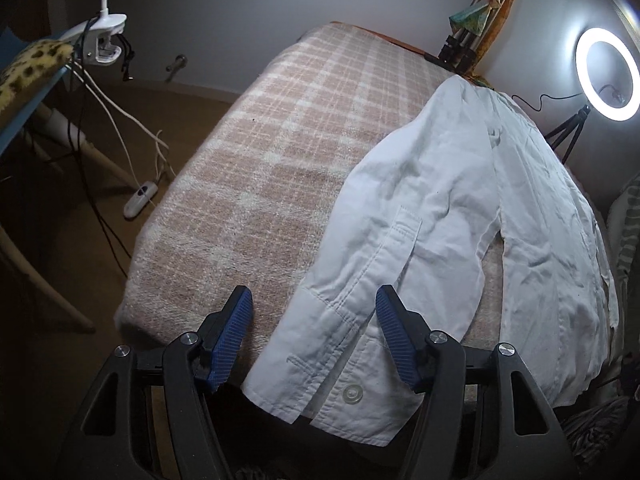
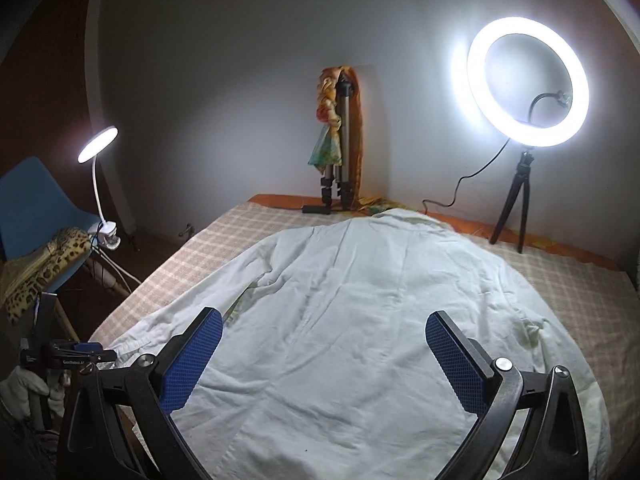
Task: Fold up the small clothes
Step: 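Grasp the white shirt's side edge and sleeve with the left gripper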
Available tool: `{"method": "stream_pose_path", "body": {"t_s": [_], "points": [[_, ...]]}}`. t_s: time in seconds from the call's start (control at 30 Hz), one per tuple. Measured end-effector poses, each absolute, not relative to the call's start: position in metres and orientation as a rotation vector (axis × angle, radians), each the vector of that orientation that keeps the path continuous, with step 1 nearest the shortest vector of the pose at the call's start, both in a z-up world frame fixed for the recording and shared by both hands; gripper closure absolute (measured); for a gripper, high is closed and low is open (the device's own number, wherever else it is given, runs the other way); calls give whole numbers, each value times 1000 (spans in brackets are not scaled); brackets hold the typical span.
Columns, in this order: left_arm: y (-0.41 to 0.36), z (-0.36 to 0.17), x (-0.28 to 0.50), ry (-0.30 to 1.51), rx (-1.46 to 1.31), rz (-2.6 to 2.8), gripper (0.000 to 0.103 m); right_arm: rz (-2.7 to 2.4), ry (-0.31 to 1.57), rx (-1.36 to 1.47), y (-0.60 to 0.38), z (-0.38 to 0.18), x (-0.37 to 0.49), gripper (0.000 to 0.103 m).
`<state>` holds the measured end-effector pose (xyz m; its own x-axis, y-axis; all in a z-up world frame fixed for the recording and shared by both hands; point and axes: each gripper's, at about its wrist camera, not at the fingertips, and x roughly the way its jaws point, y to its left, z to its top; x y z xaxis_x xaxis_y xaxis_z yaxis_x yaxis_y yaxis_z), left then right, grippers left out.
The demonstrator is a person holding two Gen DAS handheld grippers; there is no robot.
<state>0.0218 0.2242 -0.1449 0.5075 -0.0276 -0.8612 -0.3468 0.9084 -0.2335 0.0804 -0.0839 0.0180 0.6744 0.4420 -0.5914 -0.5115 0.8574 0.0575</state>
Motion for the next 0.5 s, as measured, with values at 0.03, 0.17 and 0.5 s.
{"method": "stream_pose_path", "body": {"t_s": [0.03, 0.17, 0.5], "points": [[222, -146, 23, 1025, -396, 200, 56, 547, 647, -113, -81, 15, 83, 0], [212, -145, 26, 1009, -372, 172, 90, 563, 672, -103, -80, 9, 87, 0], [180, -95, 19, 788, -390, 72, 98, 551, 703, -109, -81, 4, 93, 15]]}}
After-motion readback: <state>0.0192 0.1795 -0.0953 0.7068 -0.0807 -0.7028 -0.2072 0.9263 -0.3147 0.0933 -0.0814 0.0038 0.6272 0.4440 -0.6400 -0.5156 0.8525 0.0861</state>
